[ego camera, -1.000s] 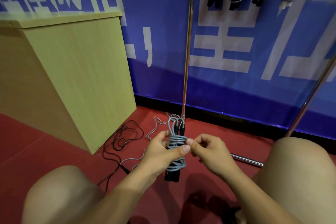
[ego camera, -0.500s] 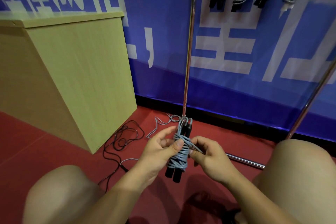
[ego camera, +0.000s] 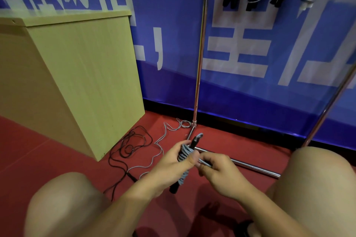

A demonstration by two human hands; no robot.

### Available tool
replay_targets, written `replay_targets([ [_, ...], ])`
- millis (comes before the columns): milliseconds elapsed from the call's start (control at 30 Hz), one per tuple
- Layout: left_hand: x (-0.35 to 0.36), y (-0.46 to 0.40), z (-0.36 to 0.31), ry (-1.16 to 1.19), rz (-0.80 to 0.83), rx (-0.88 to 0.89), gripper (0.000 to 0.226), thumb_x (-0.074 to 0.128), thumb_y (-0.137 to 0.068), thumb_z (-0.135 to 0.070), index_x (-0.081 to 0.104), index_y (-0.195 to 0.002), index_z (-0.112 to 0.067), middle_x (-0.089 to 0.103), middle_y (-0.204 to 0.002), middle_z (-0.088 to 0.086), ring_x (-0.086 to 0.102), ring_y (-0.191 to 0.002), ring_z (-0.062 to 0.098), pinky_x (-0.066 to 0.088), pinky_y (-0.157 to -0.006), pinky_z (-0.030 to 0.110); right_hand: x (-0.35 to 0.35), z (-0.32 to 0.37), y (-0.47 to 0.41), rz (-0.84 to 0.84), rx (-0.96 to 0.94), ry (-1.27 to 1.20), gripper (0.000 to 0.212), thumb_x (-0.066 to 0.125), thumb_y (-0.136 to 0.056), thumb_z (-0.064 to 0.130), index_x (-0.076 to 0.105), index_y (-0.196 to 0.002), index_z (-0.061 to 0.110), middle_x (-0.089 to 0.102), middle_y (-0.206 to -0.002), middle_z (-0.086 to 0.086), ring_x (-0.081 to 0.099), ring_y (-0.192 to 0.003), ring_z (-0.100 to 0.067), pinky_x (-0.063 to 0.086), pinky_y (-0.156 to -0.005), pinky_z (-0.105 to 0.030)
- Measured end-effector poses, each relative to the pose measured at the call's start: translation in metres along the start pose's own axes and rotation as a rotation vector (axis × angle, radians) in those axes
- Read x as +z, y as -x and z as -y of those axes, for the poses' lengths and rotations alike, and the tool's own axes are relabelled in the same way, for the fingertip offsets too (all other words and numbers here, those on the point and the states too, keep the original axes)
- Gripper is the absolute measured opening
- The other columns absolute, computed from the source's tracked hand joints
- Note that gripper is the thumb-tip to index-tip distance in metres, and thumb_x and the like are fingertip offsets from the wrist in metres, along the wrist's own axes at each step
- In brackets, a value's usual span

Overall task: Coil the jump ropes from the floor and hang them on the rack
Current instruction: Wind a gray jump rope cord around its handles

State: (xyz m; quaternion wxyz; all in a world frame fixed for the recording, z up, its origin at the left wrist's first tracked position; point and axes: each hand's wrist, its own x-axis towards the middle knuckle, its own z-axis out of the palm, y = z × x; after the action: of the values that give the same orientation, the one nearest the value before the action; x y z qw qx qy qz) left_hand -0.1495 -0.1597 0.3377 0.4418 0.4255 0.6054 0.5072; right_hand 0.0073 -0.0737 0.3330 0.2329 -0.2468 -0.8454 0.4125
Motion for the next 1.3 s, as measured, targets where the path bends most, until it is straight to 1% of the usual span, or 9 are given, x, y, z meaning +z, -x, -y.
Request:
replay_targets([
  [100,0.0,-0.001,0.0,0.065,0.001,0.029,0.094,0.08,-0.056,-0.074,0.055,-0.133,-0.027,0.071,-0.118,-0.003,0.066,-0.107,0.011,0.05,-0.099,0.031,-0.005,0.005,-0.001,0.094,0.072,-0.226,0.024,0.062,-0.096,0.023,0.065,-0.083,0.003,0.047,-0.053,0.013,0.036,-0.048,0.0,0.031,-0.049,-0.018],
  [233,0.001,0.001,-0.005,0.202,0.043,0.046,0.085,0.087,-0.048,-0.07,0.067,-0.114,-0.02,0.074,-0.097,0.002,0.068,-0.092,0.017,0.054,-0.082,0.03,-0.008,0.008,-0.003,0.182,0.13,-0.499,0.04,0.072,-0.078,0.057,0.063,-0.067,0.02,0.051,-0.057,-0.001,0.034,-0.046,-0.012,0.024,-0.047,-0.025],
  [333,0.004,0.001,-0.009,0.298,0.029,-0.003,0.095,0.091,-0.042,-0.067,0.066,-0.115,-0.012,0.068,-0.079,0.005,0.063,-0.07,0.017,0.052,-0.062,0.028,-0.009,0.008,-0.005,0.236,0.096,-0.567,0.047,0.07,-0.077,0.062,0.069,-0.077,0.016,0.056,-0.058,-0.003,0.037,-0.044,-0.013,0.029,-0.047,-0.027],
  [467,-0.002,0.0,-0.015,0.447,-0.008,-0.072,0.096,0.092,-0.04,-0.066,0.069,-0.115,-0.011,0.059,-0.072,0.007,0.055,-0.052,0.018,0.048,-0.049,0.027,-0.008,0.01,-0.009,0.151,0.269,-0.836,0.047,0.057,-0.088,0.055,0.065,-0.075,0.011,0.027,-0.049,0.0,0.02,-0.042,-0.008,0.024,-0.044,-0.019],
  [567,-0.001,0.002,-0.017,0.454,0.047,-0.048,0.085,0.09,-0.044,-0.066,0.072,-0.107,-0.013,0.059,-0.072,0.004,0.055,-0.051,0.018,0.047,-0.048,0.027,-0.007,0.015,-0.01,0.113,0.357,-0.918,0.044,0.046,-0.091,0.047,0.056,-0.07,0.01,0.022,-0.049,0.001,0.016,-0.042,-0.007,0.022,-0.044,-0.019],
  [833,-0.001,0.008,-0.017,0.424,0.21,0.0,0.086,0.088,-0.062,-0.055,0.059,-0.124,-0.003,0.056,-0.077,0.005,0.054,-0.056,0.017,0.051,-0.053,0.03,-0.024,0.019,-0.013,-0.037,0.477,-0.954,0.025,0.057,-0.09,0.028,0.064,-0.077,0.008,0.034,-0.051,0.001,0.026,-0.038,-0.007,0.028,-0.039,-0.021],
  [967,0.004,0.008,-0.016,0.395,0.151,-0.046,0.067,0.089,-0.061,-0.052,0.056,-0.101,-0.009,0.06,-0.075,0.007,0.057,-0.058,0.019,0.051,-0.053,0.031,-0.025,0.016,-0.012,-0.072,0.521,-0.96,0.012,0.061,-0.089,0.021,0.061,-0.089,0.01,0.047,-0.057,-0.001,0.04,-0.045,-0.008,0.039,-0.045,-0.021],
  [1133,0.007,0.009,-0.017,0.402,0.021,-0.145,0.052,0.075,-0.073,-0.037,0.058,-0.111,-0.008,0.064,-0.079,0.011,0.062,-0.063,0.024,0.053,-0.051,0.03,-0.027,0.022,-0.014,-0.148,0.556,-0.98,0.013,0.054,-0.093,0.006,0.065,-0.087,0.007,0.055,-0.063,-0.006,0.049,-0.053,-0.015,0.048,-0.053,-0.026],
  [1300,0.008,0.004,-0.015,0.413,-0.042,-0.132,0.047,0.074,-0.069,-0.04,0.063,-0.096,-0.004,0.062,-0.072,0.013,0.06,-0.059,0.023,0.055,-0.059,0.032,-0.025,0.022,-0.014,-0.259,0.501,-0.995,0.018,0.053,-0.09,-0.006,0.056,-0.099,0.009,0.063,-0.069,-0.01,0.058,-0.058,-0.018,0.055,-0.059,-0.03],
])
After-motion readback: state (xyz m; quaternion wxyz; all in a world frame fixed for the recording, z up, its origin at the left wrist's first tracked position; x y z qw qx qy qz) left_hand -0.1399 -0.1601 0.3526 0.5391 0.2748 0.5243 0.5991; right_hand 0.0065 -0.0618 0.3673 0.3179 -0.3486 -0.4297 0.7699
